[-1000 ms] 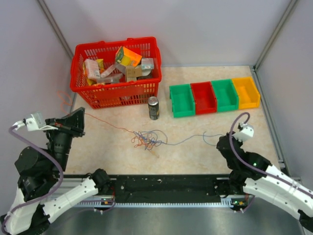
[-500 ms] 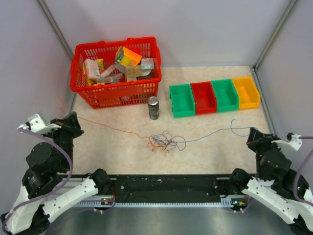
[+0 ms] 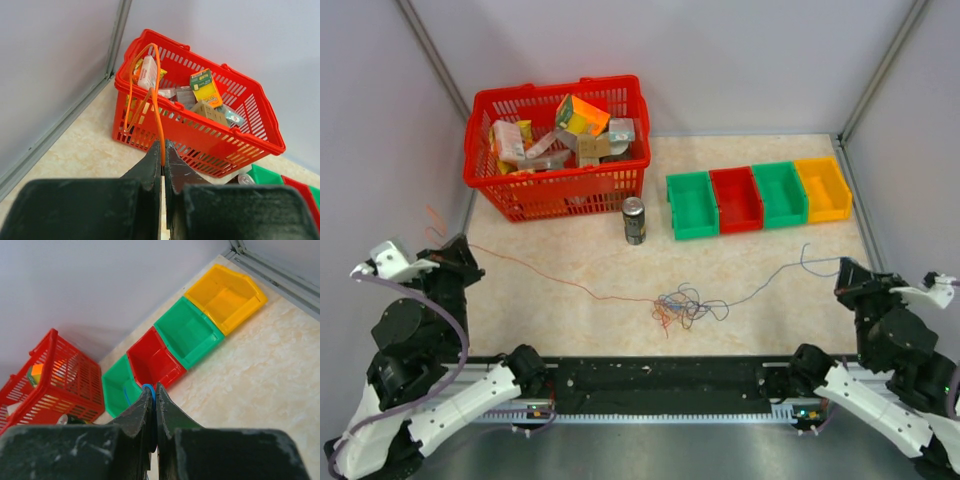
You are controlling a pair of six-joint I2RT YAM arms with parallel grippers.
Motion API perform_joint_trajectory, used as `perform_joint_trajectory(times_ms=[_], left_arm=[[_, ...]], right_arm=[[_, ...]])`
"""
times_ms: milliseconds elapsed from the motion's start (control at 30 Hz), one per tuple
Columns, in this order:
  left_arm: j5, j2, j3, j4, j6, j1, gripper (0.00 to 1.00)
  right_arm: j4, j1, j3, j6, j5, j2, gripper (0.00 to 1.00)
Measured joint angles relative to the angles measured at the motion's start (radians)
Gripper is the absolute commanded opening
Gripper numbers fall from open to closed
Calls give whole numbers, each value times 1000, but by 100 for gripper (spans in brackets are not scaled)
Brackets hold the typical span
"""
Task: Untangle the cables
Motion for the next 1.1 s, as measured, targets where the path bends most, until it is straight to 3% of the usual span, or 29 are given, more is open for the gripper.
perform_joint_trajectory(times_ms=[100, 267, 333, 367, 533, 733, 900, 967, 1067, 1100], left_arm=[[26, 56, 16, -9, 5, 0, 0], [126, 143, 74, -52, -14, 0, 0], [196, 157, 94, -66, -35, 0, 0], [231, 163, 104, -69, -47, 0, 0], [354, 198, 134, -74, -77, 0, 0], [407, 250, 146, -84, -79, 0, 0], [422, 246, 149, -88, -81, 0, 0], [422, 240, 149, -91, -81, 0, 0], [421, 230, 149, -91, -80, 0, 0], [421, 229, 149, -91, -80, 0, 0]], right_arm=[[1, 0, 0, -10, -33, 104, 6], [18, 0, -2, -53, -181, 371, 38], [57, 0, -18, -91, -297, 480, 75], [76, 0, -30, -109, -356, 531, 82], [145, 8, -60, -256, -646, 776, 90], [411, 76, -87, -461, -1065, 937, 87], [609, 175, -87, -570, -1192, 1113, 80], [654, 207, -87, -597, -1206, 1162, 65], [720, 233, -86, -621, -1164, 1215, 30], [724, 237, -82, -623, -1141, 1224, 23]])
